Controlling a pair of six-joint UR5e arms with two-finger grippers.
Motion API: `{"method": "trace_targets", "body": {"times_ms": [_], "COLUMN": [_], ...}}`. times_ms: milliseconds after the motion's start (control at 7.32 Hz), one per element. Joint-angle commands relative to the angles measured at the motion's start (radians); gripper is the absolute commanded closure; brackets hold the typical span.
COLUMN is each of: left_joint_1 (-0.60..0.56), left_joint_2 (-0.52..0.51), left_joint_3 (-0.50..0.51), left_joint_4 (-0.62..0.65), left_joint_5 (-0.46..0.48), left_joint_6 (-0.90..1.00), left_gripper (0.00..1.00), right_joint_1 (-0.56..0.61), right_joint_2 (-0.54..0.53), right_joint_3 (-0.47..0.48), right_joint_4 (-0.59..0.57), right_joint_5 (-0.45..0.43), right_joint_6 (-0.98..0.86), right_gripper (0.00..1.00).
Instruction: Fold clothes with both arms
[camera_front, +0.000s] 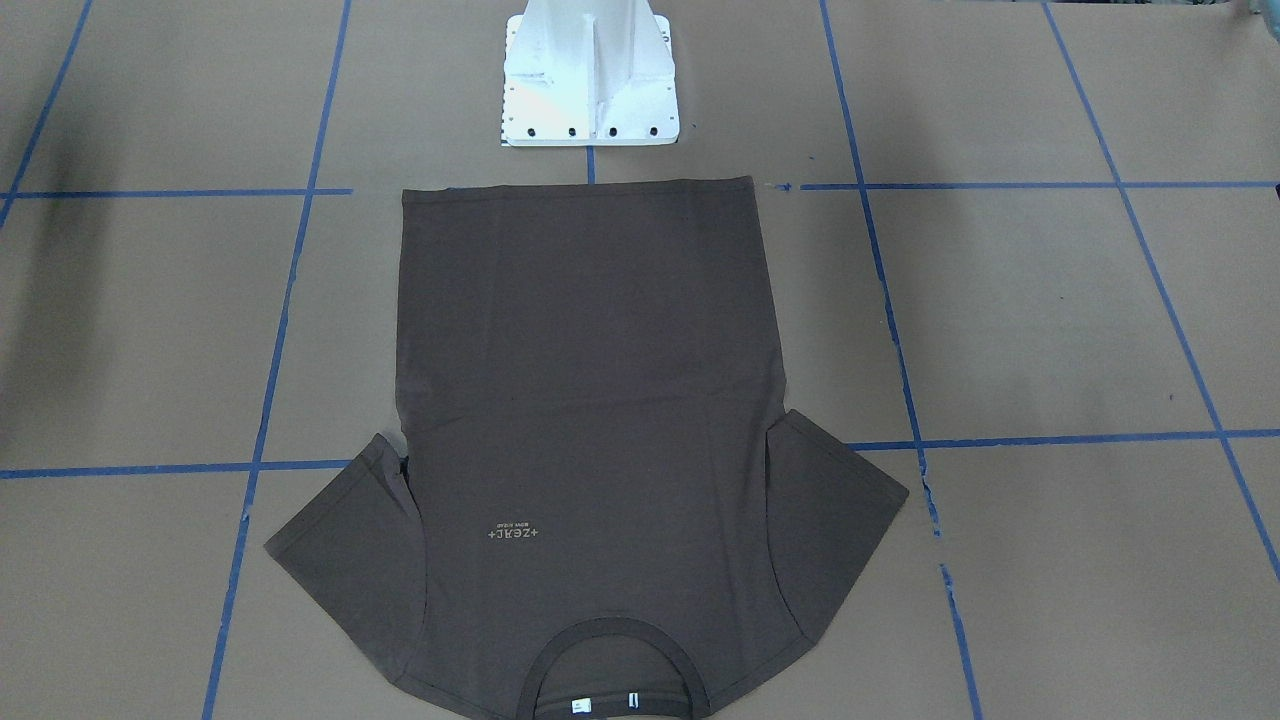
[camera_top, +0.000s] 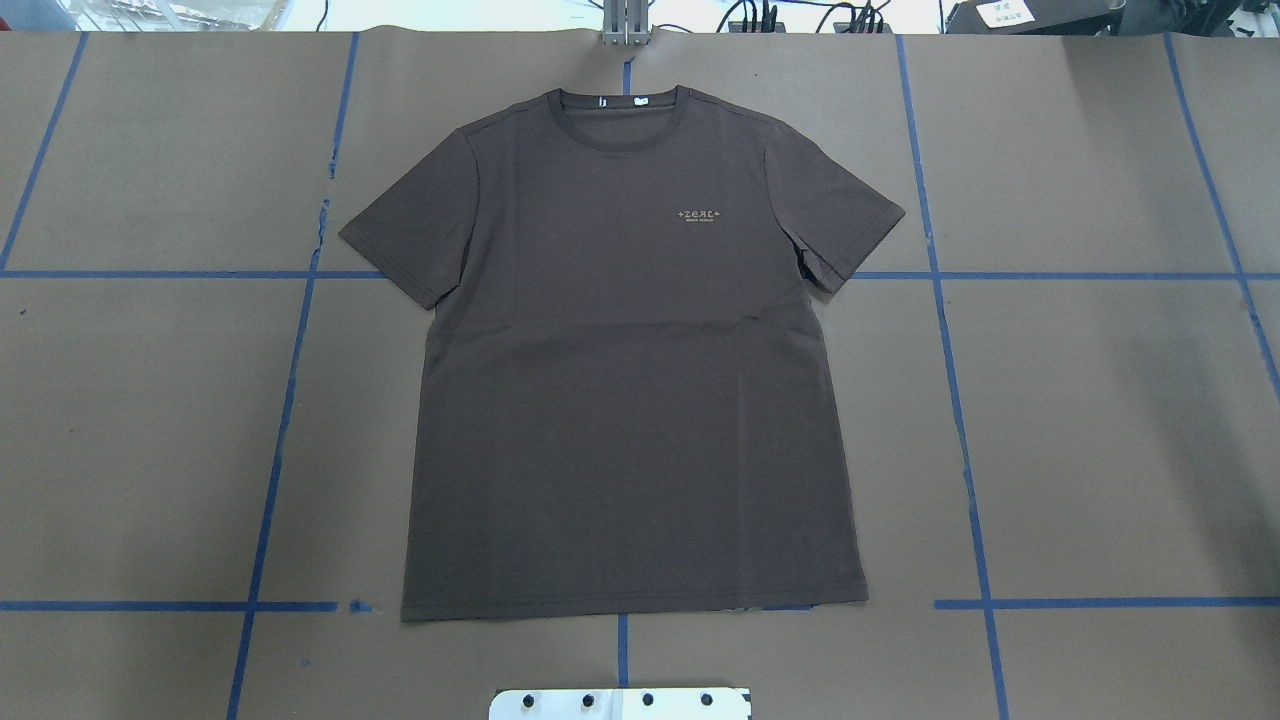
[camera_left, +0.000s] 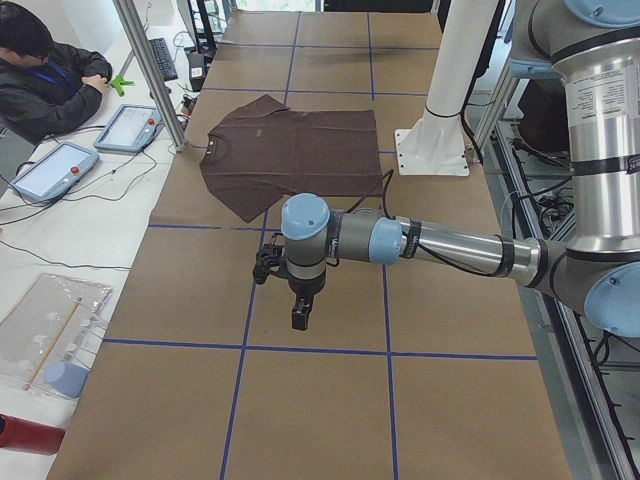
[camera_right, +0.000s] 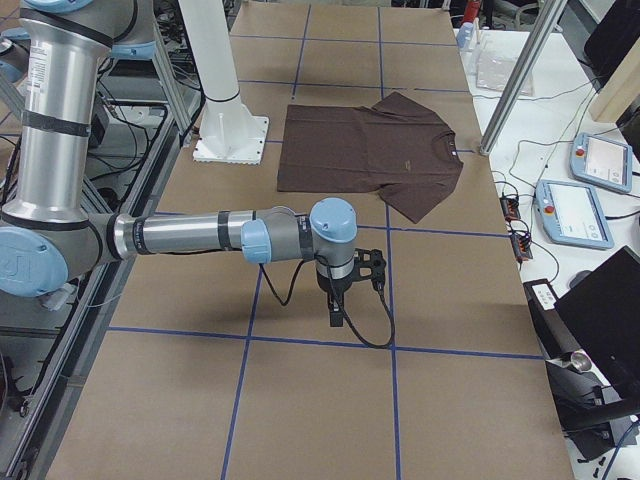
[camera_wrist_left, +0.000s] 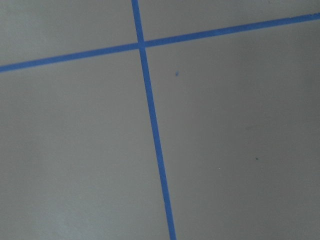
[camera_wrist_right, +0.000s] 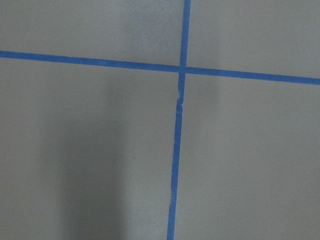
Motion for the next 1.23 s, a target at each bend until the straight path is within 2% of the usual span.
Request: {"method": "trace_targets", "body": {"times_ms": [0, 273, 410, 546, 820, 1093], "left_joint_1": [0.000, -0.002, -0.005, -0.008, -0.009, -0.009], "left_joint_2": [-0.002, 0.006, -0.092, -0.111, -0.090, -0.088], "left_joint_3": [-0.009, -0.074, -0.004, 0.030, 0.021, 0.026], "left_joint_4": [-0.170, -0.278, -0.432, -0.509, -0.518, -0.518], "left_joint_5": [0.036, 0.027, 0.052, 0.082, 0.074, 0.073], "left_joint_6": [0.004, -0.001, -0.006, -0.012, -0.067, -0.070], "left_gripper": [0.00, 0.00, 0.00, 0.00, 0.00, 0.00], "right_joint_1": [-0.001, 0.002, 0.002, 0.002, -0.026, -0.063], "right_joint_2": [0.073, 0.206, 0.218, 0.212, 0.218, 0.312], "right_joint_3": [0.013, -0.006, -0.019, -0.022, -0.031, -0.140], "right_joint_4": [0.027, 0.020, 0.027, 0.044, 0.174, 0.271], "right_joint_5": [-0.002, -0.019, -0.004, 0.012, 0.018, 0.026], "right_joint_6": [0.003, 0.085, 0.131, 0.135, 0.139, 0.229], "right_gripper": [0.00, 0.00, 0.00, 0.00, 0.00, 0.00]}}
